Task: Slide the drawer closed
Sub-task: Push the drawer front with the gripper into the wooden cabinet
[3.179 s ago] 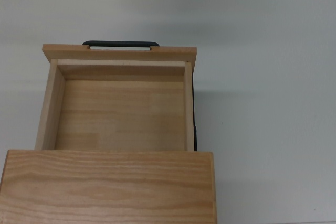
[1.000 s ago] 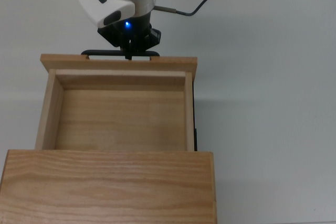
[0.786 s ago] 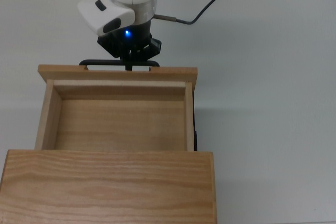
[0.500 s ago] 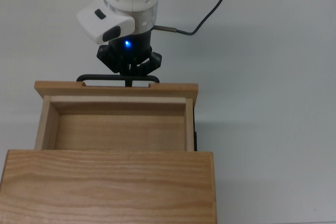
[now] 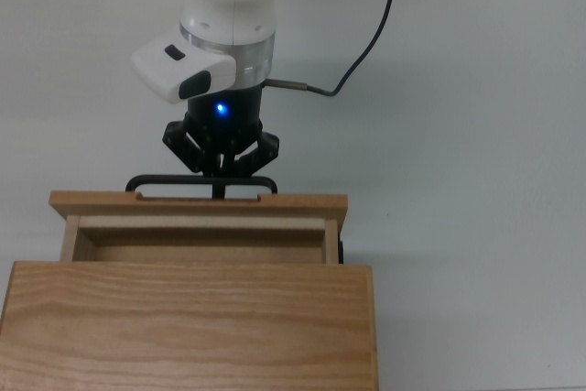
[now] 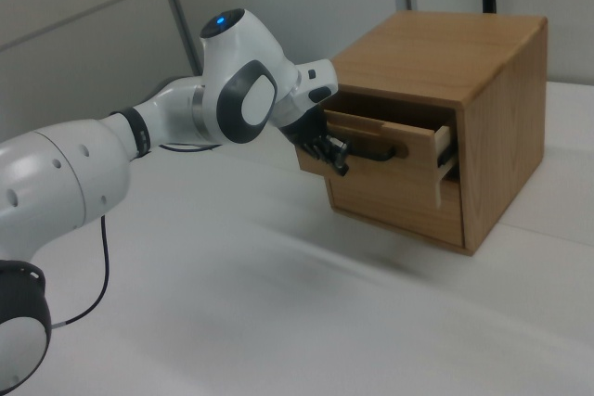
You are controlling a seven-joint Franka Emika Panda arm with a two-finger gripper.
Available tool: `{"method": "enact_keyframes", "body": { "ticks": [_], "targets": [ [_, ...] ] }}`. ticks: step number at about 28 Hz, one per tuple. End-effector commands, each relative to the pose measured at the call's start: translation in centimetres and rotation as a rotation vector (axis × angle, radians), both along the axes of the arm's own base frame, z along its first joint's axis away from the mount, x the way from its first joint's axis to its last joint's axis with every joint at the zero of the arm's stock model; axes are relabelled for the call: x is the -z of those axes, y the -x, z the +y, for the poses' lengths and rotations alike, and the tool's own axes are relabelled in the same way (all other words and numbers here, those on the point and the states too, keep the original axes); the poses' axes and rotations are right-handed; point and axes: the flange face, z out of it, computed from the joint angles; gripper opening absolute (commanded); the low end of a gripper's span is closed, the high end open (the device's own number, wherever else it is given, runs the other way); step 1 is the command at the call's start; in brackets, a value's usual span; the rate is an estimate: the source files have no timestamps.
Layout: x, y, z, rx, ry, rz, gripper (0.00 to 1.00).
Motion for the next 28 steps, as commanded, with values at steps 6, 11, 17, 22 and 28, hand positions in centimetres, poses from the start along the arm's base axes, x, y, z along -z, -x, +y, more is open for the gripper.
{"method": "enact_keyframes", "body": {
  "ticks": [6,11,17,22,28],
  "targets": [
    [0.2,-2.4,0.6,-0.039,0.017,-0.156,0.0],
    [0.3,-2.9,2.1,-0.062,0.001,-0.222,0.0],
    [0.9,-3.4,2.2,-0.067,-0.009,-0.269,0.0],
    [1.0,-3.6,1.6,-0.057,-0.004,-0.278,0.0],
    [0.1,-3.2,1.6,-0.023,-0.019,-0.277,0.0]
  ]
}}
